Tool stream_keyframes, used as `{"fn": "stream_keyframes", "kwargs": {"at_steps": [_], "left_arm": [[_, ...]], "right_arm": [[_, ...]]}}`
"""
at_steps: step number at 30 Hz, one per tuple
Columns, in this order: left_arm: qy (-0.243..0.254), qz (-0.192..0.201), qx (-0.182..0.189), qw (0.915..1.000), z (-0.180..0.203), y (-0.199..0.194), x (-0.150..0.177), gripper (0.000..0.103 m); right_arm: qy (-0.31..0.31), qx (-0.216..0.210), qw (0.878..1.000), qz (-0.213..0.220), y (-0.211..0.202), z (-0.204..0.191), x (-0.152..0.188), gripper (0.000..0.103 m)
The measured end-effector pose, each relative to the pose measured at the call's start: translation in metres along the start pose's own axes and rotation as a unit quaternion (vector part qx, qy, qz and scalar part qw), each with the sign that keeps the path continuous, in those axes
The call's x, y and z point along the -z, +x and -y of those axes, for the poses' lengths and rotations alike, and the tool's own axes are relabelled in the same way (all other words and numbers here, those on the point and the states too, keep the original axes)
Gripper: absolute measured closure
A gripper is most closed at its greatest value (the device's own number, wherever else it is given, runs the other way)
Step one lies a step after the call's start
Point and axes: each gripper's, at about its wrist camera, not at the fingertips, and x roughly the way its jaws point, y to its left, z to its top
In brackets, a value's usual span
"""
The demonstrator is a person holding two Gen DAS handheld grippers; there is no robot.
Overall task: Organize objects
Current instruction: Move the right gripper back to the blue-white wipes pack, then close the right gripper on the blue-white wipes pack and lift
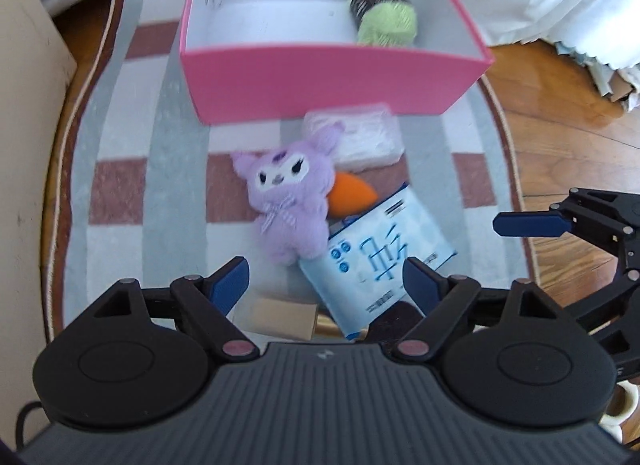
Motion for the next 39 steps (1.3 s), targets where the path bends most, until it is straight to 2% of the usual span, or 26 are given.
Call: {"fn": "stream_keyframes", "kwargs": {"at_steps": [8, 11, 13, 18, 20, 21, 22, 23, 24, 25, 27, 29, 35, 39], "left_arm": [[-0.030, -0.008, 0.017, 0.9994, -0.008, 0.042, 0.008, 0.025], [-0.032, -0.008, 0.013, 0.9994, -0.010, 0.054, 0.013, 0.034], [-0.035, -0.010, 0.026, 0.9990, -0.012, 0.060, 0.017, 0.041], [-0.047, 0.004, 0.043, 0.9980, -0.011, 0.070, 0.022, 0.041], [-0.056, 0.007, 0.048, 0.9973, -0.011, 0.071, 0.023, 0.044], [-0.063, 0.009, 0.056, 0.9964, -0.012, 0.071, 0.023, 0.050], [-0.070, 0.011, 0.062, 0.9956, -0.013, 0.071, 0.023, 0.054], [-0.075, 0.013, 0.066, 0.9949, -0.014, 0.070, 0.024, 0.057], [-0.075, 0.015, 0.075, 0.9942, -0.014, 0.069, 0.025, 0.067], [-0.075, 0.016, 0.083, 0.9936, -0.015, 0.068, 0.026, 0.070], [-0.072, 0.023, 0.079, 0.9939, -0.014, 0.061, 0.028, 0.070], [-0.066, 0.031, 0.081, 0.9940, -0.013, 0.052, 0.029, 0.070], [-0.056, 0.051, 0.099, 0.9922, -0.009, 0.013, 0.028, 0.070], [-0.045, 0.065, 0.103, 0.9916, -0.006, -0.017, 0.023, 0.070]], "right_arm": [[0.044, 0.013, 0.999, -0.019, 0.047, 0.022, 0.008, 0.023], [0.048, 0.023, 0.998, -0.031, 0.057, 0.027, 0.011, 0.023], [0.049, 0.027, 0.998, -0.037, 0.061, 0.029, 0.014, 0.023], [0.055, 0.027, 0.997, -0.057, 0.074, 0.032, 0.020, 0.025], [0.063, 0.032, 0.996, -0.057, 0.077, 0.032, 0.020, 0.026], [0.065, 0.032, 0.996, -0.055, 0.078, 0.032, 0.020, 0.028], [0.066, 0.032, 0.996, -0.054, 0.079, 0.032, 0.020, 0.029], [0.065, 0.036, 0.996, -0.052, 0.080, 0.032, 0.020, 0.034], [0.060, 0.041, 0.996, -0.051, 0.080, 0.031, 0.021, 0.038], [0.050, 0.043, 0.997, -0.050, 0.078, 0.029, 0.020, 0.040], [0.037, 0.039, 0.997, -0.048, 0.074, 0.026, 0.020, 0.050], [0.037, 0.024, 0.998, -0.055, 0.068, 0.023, 0.020, 0.052], [0.020, 0.032, 0.998, -0.040, 0.036, 0.006, 0.016, 0.052], [-0.004, 0.042, 0.999, -0.024, 0.011, -0.011, 0.009, 0.046]]}}
